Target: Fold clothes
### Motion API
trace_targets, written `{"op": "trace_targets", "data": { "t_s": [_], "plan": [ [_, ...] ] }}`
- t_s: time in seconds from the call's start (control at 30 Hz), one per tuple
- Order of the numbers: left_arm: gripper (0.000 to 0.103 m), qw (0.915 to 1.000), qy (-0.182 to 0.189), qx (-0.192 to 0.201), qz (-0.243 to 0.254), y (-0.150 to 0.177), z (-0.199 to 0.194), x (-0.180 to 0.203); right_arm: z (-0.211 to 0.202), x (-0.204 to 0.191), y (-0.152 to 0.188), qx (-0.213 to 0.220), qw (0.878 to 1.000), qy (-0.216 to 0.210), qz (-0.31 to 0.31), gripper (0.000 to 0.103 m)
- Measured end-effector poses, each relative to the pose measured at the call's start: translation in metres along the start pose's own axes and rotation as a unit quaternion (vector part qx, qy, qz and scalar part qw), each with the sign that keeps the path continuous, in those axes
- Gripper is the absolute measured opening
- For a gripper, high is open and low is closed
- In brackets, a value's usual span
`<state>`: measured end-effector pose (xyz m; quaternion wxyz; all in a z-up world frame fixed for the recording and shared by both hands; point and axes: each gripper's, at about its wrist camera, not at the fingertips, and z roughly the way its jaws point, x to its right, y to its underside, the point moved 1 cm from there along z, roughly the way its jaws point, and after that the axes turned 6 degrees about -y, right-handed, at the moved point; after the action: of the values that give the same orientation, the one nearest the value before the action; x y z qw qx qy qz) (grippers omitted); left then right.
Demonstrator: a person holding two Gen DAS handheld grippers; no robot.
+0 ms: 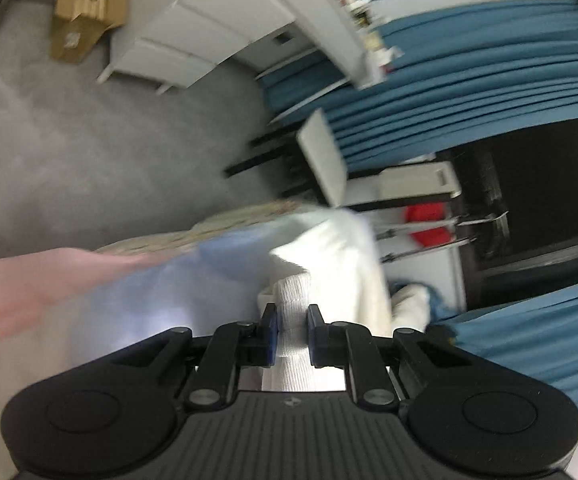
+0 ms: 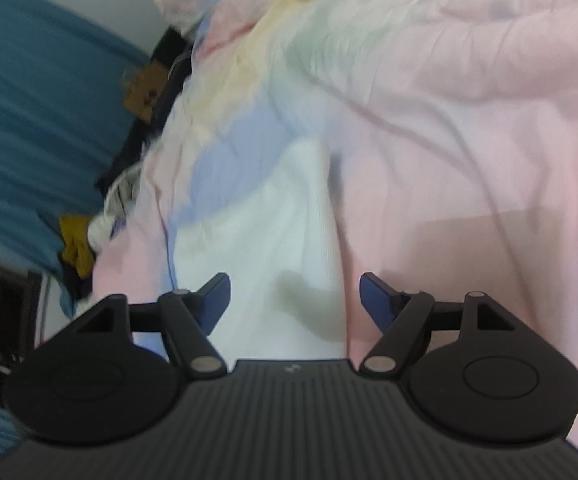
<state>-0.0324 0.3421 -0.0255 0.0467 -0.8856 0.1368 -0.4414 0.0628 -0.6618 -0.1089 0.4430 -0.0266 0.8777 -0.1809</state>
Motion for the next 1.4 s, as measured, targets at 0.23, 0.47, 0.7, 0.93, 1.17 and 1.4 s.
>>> {"op": "trace_targets", "data": {
  "t_s": [0.23,0.47,0.7,0.93,1.17,1.4],
  "plan": [
    [0.016,0.9996,-0.014,-0.02,-0.011,-0.009,0.005,-0.031,0.045,0.018,-0.009,-0.051,0.998,-0.024,-0.01,0.072],
    [0.016,0.9993,-0.011,-0.033,-0.018,-0.009,0.015,-0.053,0.039,-0.019,-0.004,0.0,0.993,-0.063,-0.102,0.007],
    [0.016,0.9991,-0.012,-0.032,0.025,-0.006,0.005,-0.055,-0.007,-0.016,-0.03,0.11,0.988,-0.063,-0.085,0.006],
    [0.019,0.9957,-0.04,-0.036,0.075,-0.001,0.009,-0.061,0.041,0.026,-0.024,-0.015,0.993,0.093,-0.072,0.006],
    [0.031,0.989,-0.053,-0.019,0.137,0.001,-0.005,-0.041,0.027,0.008,-0.024,0.019,0.992,0.075,-0.101,0.009],
    [0.072,0.9713,-0.062,0.017,0.229,0.009,-0.034,-0.002,0.0,-0.009,-0.027,0.087,0.983,0.093,-0.134,0.043]
  ]
}}
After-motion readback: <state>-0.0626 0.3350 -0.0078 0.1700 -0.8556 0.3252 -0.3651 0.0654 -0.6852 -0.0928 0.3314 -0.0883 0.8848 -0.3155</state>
